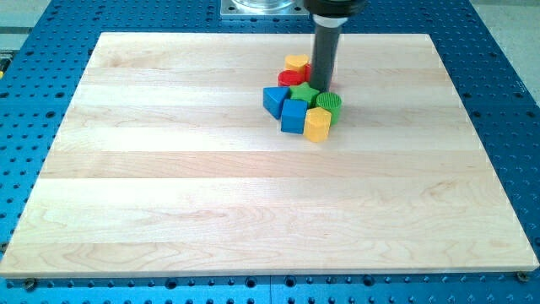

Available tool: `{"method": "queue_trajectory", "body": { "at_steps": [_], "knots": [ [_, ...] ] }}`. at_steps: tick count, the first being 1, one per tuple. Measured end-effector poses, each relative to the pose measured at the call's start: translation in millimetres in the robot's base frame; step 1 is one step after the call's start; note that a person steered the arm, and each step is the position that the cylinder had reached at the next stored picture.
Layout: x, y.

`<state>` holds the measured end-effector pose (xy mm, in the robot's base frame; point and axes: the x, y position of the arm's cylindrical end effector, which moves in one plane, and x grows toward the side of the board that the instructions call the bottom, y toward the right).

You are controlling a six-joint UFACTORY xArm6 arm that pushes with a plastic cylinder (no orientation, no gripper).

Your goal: Move the green star to the top left corner of the board

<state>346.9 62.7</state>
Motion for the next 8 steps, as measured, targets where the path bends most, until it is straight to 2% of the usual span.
{"method": "queue_trajectory", "body": {
  "at_steps": [5,6,7,8],
  "knots": [
    [107,-59],
    [103,-128],
    [118,-139],
    [142,-113]
  ]
}}
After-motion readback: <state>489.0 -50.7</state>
